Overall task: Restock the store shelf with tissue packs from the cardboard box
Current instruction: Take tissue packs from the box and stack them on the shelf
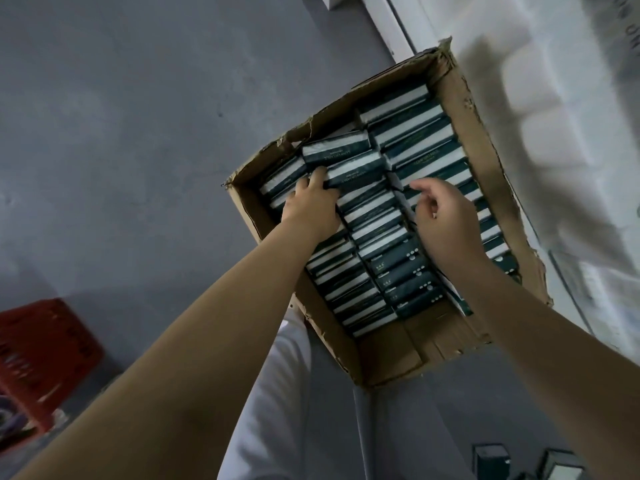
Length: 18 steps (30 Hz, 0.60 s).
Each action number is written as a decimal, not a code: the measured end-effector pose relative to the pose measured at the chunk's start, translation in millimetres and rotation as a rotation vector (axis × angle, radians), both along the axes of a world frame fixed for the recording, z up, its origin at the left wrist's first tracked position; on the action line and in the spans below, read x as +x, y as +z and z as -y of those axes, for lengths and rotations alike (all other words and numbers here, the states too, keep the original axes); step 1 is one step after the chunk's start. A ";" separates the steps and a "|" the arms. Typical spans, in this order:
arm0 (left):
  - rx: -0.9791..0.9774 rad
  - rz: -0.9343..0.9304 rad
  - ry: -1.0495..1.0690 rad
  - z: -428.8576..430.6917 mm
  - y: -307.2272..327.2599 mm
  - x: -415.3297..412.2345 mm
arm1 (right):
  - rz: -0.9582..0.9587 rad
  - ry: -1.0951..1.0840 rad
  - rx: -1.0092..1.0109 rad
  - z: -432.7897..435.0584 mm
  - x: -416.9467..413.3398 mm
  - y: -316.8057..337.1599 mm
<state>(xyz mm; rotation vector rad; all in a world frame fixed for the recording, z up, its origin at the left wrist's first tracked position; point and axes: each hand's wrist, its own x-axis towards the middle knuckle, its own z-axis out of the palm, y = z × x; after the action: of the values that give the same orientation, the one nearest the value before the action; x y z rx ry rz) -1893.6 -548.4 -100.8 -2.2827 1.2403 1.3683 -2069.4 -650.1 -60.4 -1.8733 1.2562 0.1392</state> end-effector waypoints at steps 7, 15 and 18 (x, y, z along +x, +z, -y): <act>-0.112 -0.061 -0.075 -16.7 -2.0 5.7 | -0.008 -0.011 -0.011 4.5 11.0 0.1; -0.250 -0.275 0.232 -41.2 26.0 18.9 | -0.027 -0.132 0.274 7.5 16.2 13.0; -0.240 -0.416 0.328 -43.6 38.2 26.0 | -0.090 -0.046 0.503 7.5 15.8 14.7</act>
<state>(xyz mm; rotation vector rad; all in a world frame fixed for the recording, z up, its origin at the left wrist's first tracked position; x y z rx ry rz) -1867.6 -504.7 -62.7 -2.5359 1.2349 1.9901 -2053.6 -657.6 -45.7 -1.4157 1.1897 0.4740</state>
